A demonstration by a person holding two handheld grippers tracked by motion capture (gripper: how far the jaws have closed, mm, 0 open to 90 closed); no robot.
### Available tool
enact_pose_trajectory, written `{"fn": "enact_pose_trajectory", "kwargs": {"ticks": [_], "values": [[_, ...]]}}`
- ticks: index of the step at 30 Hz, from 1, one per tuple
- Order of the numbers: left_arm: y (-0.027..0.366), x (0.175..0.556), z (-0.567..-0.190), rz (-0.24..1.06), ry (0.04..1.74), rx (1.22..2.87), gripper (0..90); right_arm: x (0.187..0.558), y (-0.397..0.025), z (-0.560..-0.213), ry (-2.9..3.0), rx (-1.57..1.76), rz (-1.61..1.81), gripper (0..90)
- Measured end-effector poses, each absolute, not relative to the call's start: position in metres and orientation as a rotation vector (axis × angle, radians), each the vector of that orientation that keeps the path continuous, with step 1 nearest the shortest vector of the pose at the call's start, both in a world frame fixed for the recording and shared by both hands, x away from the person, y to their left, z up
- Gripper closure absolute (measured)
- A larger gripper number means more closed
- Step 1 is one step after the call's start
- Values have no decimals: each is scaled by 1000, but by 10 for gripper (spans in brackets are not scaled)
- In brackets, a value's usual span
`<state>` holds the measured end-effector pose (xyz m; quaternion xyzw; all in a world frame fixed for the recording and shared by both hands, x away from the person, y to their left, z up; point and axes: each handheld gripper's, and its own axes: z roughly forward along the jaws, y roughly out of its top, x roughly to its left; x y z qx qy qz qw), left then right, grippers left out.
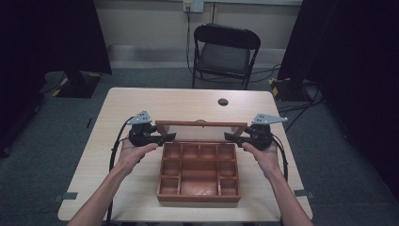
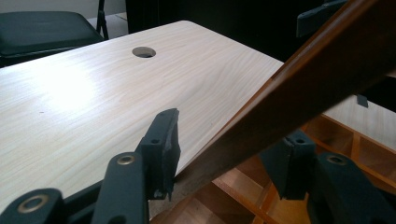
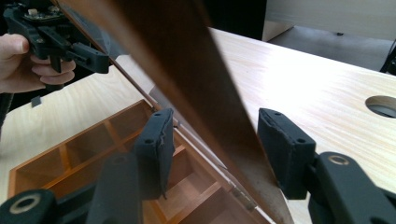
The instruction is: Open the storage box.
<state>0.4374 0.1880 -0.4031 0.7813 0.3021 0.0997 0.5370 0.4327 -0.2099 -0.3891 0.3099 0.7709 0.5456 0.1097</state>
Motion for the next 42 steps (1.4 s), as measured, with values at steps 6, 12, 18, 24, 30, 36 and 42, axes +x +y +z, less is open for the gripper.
{"fn": "enact_pose_trajectory", "kwargs": {"ticks": [6, 12, 18, 24, 30, 36, 42], "values": [[189, 442, -408, 224, 746, 1847, 505, 438, -212, -395, 2264, 942, 1585, 486], [190, 445, -410, 226, 745, 1856, 514, 443, -211, -400, 2268, 962, 1574, 479], [190, 448, -417, 220, 765, 1820, 512, 446, -210, -406, 2253, 976, 1583, 478], [189, 455, -418, 234, 781, 1804, 522, 453, -210, -409, 2227, 996, 1580, 492], [188, 459, -426, 235, 797, 1847, 526, 458, -209, -416, 2236, 1021, 1566, 491], [188, 461, -434, 215, 810, 1859, 530, 460, -207, -421, 2251, 1025, 1552, 486], [189, 463, -436, 210, 815, 1852, 539, 461, -207, -428, 2245, 1034, 1537, 490]]}}
